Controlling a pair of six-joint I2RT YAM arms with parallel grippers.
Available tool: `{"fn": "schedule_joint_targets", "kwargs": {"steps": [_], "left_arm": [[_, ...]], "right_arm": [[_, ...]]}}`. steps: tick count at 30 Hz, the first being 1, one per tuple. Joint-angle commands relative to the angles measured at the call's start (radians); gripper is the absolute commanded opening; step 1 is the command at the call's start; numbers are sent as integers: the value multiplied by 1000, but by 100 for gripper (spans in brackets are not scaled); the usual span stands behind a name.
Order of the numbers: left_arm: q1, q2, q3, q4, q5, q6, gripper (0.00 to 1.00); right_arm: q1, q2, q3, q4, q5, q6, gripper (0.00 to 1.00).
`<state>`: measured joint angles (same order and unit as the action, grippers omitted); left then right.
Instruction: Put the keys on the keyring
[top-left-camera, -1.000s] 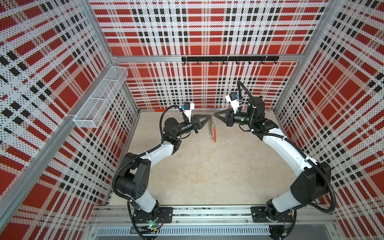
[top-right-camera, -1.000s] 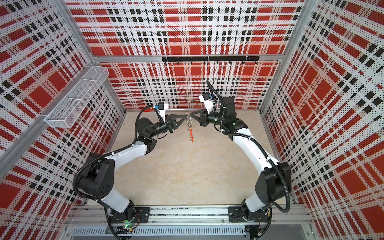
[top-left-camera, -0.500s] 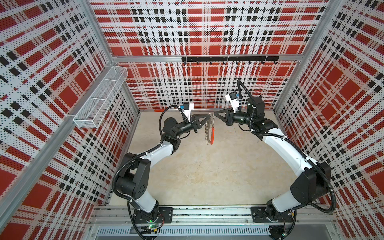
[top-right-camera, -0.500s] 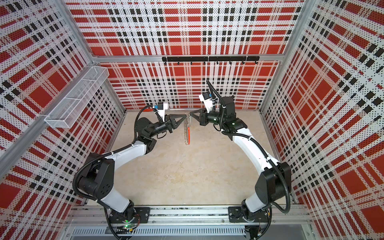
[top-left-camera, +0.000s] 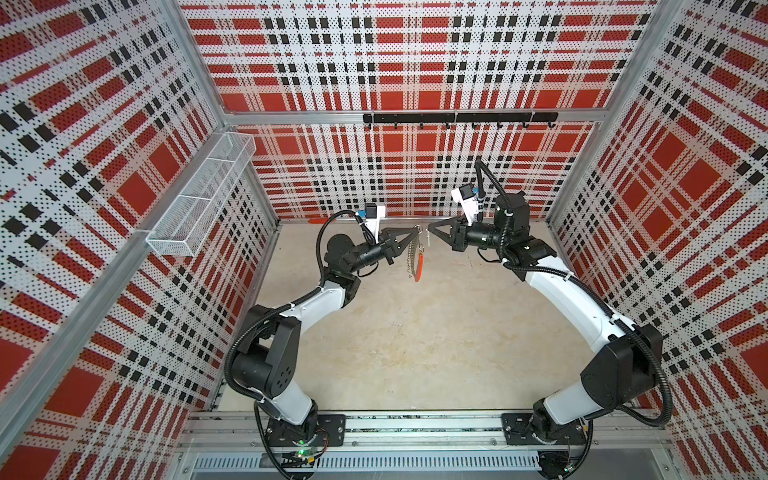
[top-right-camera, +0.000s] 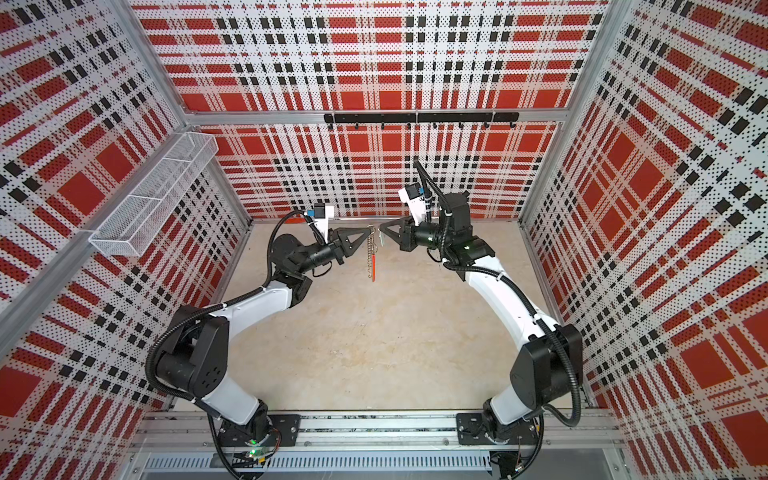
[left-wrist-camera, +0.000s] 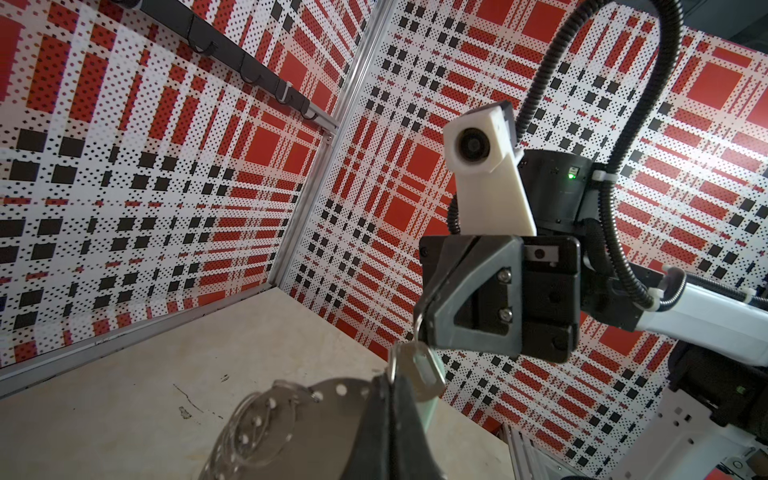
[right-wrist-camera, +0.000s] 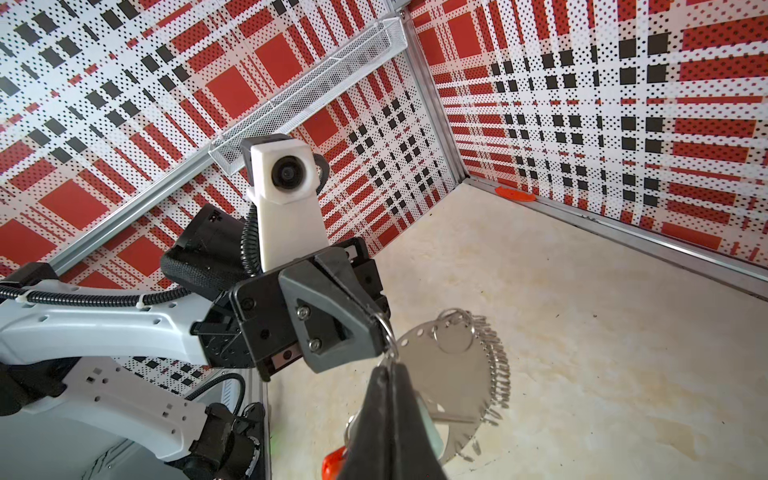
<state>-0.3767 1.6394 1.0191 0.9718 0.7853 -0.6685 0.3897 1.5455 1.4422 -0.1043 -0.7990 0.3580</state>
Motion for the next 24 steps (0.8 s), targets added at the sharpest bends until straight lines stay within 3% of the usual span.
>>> {"fn": "schedule_joint_targets", "kwargs": {"steps": [1,24], "left_arm": [[-1,4,41,15,-3,21,0],[-11,-19,42,2,-6,41,0]], "right_arm": [[10,0,33,9,-24,-7,0],[33,76,104,-77,26,-1,0]]}}
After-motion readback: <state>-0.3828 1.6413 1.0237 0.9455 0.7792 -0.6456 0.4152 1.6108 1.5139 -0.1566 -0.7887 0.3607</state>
